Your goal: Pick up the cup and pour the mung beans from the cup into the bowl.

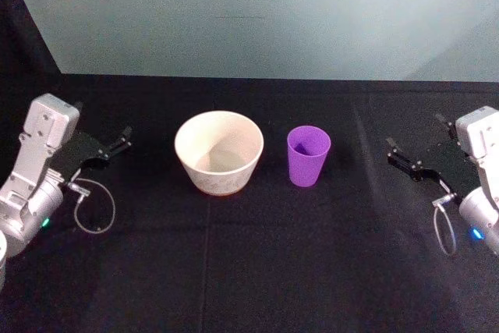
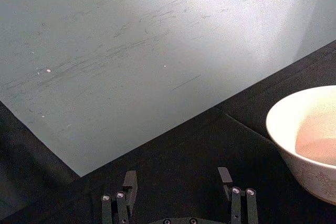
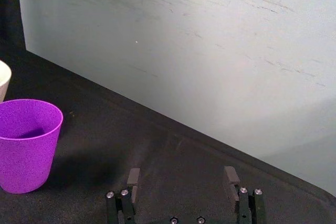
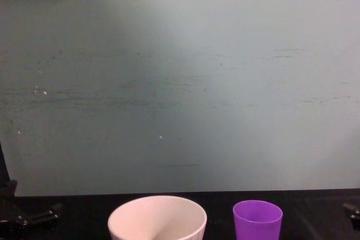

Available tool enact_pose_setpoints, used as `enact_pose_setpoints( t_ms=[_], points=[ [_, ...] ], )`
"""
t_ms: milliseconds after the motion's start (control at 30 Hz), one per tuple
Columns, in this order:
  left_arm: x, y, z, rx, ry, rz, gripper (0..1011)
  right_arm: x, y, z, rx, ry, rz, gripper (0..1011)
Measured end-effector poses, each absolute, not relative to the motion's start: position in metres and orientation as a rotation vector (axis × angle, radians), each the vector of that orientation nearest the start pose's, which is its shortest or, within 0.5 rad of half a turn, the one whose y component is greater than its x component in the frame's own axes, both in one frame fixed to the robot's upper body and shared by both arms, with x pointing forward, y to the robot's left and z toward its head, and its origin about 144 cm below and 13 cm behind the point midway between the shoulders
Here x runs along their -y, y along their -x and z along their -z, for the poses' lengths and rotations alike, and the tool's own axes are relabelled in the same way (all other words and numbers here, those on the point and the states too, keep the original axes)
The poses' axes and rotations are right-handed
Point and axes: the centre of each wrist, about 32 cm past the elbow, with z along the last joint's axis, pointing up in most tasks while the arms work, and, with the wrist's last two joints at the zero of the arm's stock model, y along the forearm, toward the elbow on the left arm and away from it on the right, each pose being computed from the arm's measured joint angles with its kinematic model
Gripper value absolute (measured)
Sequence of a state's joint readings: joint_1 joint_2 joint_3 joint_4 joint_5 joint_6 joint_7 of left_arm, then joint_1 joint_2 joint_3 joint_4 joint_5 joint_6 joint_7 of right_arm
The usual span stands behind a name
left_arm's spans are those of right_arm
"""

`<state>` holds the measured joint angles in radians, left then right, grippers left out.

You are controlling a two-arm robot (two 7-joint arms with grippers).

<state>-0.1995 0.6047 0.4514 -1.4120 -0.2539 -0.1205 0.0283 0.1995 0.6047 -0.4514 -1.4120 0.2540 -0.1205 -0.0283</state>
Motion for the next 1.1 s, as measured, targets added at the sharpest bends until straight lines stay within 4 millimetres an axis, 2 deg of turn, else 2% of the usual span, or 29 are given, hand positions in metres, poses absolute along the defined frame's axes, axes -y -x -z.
enact_pose_setpoints(
  t_ms=[233,467,667,900,1100],
  points=[
    [-0.31,-0.489,-1.14,0.285,-0.304,-1.248,1000,0.31,-0.489,-1.14,0.285,0.304,1.248,1003],
    [-0.31,-0.489,-1.14,0.285,-0.304,-1.248,1000,0.313,-0.467,-1.138,0.267,0.306,1.209,1003],
    [-0.31,-0.489,-1.14,0.285,-0.304,-1.248,1000,0.303,-0.454,-1.132,0.252,0.321,1.143,1003],
    [-0.31,-0.489,-1.14,0.285,-0.304,-1.248,1000,0.288,-0.455,-1.125,0.234,0.31,1.068,1003],
    [-0.31,-0.489,-1.14,0.285,-0.304,-1.248,1000,0.276,-0.465,-1.121,0.208,0.264,1.012,1003]
  ],
)
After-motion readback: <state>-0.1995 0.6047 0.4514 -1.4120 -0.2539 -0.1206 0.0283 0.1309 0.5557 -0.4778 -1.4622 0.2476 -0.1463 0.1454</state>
